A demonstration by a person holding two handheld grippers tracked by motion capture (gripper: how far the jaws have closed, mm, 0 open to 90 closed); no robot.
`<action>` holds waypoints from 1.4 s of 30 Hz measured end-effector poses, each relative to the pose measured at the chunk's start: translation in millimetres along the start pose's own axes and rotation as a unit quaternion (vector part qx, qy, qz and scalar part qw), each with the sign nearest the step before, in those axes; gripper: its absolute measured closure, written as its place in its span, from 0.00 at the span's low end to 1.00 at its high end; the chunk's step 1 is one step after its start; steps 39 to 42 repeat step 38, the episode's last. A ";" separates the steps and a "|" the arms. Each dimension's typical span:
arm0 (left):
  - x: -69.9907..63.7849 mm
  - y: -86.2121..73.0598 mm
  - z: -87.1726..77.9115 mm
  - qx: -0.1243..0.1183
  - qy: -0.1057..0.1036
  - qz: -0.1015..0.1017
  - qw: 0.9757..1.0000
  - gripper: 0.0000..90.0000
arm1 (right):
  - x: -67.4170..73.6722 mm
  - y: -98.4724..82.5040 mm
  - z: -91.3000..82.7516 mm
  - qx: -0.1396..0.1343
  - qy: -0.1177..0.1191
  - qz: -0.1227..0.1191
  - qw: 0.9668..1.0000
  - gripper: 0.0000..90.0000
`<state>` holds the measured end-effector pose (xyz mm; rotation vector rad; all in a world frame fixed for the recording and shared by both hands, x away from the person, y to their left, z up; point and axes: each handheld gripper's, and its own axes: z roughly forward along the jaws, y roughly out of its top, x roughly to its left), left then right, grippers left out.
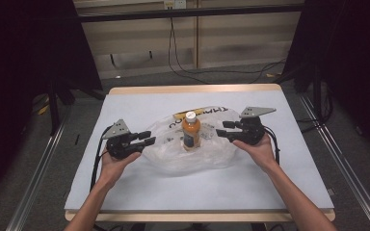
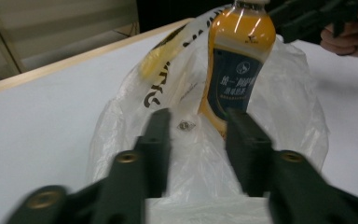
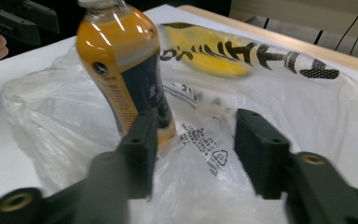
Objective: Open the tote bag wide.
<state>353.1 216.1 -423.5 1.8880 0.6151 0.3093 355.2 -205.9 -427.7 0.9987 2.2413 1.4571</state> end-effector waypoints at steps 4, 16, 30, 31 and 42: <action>-7.0 -2.0 -9.5 -0.008 0.022 0.000 1.000 0.36 | 9.1 -2.7 -15.4 -0.024 -0.011 0.005 1.000 0.24; -26.4 -17.9 -31.4 -0.020 0.028 -0.006 0.999 0.08 | 24.7 -23.2 -58.2 -0.073 -0.079 -0.002 0.994 0.01; -39.5 -53.5 -63.3 -0.024 0.065 -0.018 0.997 0.02 | 36.9 -59.8 -103.9 -0.098 -0.112 0.027 0.988 0.04; -41.5 -55.2 -64.6 -0.021 0.076 -0.011 0.997 0.02 | 37.1 -63.0 -107.0 -0.104 -0.114 0.031 0.988 0.04; -35.6 -62.8 -68.1 -0.008 0.082 -0.004 0.997 0.03 | 41.6 -73.5 -109.5 -0.098 -0.107 0.044 0.988 0.04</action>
